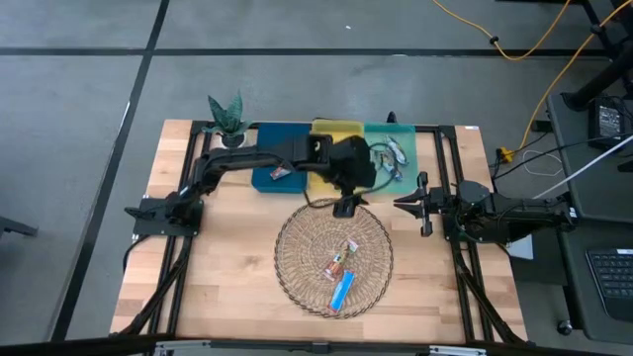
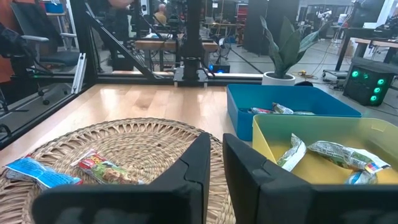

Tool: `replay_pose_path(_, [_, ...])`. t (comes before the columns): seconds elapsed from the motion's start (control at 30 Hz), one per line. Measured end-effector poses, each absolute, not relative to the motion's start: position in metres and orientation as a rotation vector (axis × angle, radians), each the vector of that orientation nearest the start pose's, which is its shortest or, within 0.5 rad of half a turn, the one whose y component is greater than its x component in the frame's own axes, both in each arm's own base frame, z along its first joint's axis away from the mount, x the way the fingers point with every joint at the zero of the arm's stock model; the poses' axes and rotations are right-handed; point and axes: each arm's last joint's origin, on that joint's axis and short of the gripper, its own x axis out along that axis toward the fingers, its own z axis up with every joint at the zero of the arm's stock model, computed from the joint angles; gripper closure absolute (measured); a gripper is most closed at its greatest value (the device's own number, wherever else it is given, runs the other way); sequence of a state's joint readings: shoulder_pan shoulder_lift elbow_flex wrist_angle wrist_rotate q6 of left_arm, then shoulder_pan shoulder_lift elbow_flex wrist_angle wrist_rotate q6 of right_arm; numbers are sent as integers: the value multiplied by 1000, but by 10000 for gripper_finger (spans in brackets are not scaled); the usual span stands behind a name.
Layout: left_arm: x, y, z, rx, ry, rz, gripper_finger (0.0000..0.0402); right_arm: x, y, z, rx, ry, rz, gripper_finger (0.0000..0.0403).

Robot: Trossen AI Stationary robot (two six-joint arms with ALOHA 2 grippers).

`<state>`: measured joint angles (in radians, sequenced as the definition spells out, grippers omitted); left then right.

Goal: Pick and place Granola Bars by type
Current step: Put the red granola bar into the blue bin

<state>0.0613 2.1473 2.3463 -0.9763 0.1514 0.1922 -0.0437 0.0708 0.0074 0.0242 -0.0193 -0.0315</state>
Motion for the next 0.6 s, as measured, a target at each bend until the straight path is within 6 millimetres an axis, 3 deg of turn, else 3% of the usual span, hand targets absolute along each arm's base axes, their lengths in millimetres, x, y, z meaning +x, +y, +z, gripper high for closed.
replay_pose_path(0.27, [463,-24,369,35,718,-183,188,102,-4,163,-30,39,-24,354])
replay_pose_path(0.6, [458,-88,371,11,689,-43,198,102,-4,163,-30,39,-24,354])
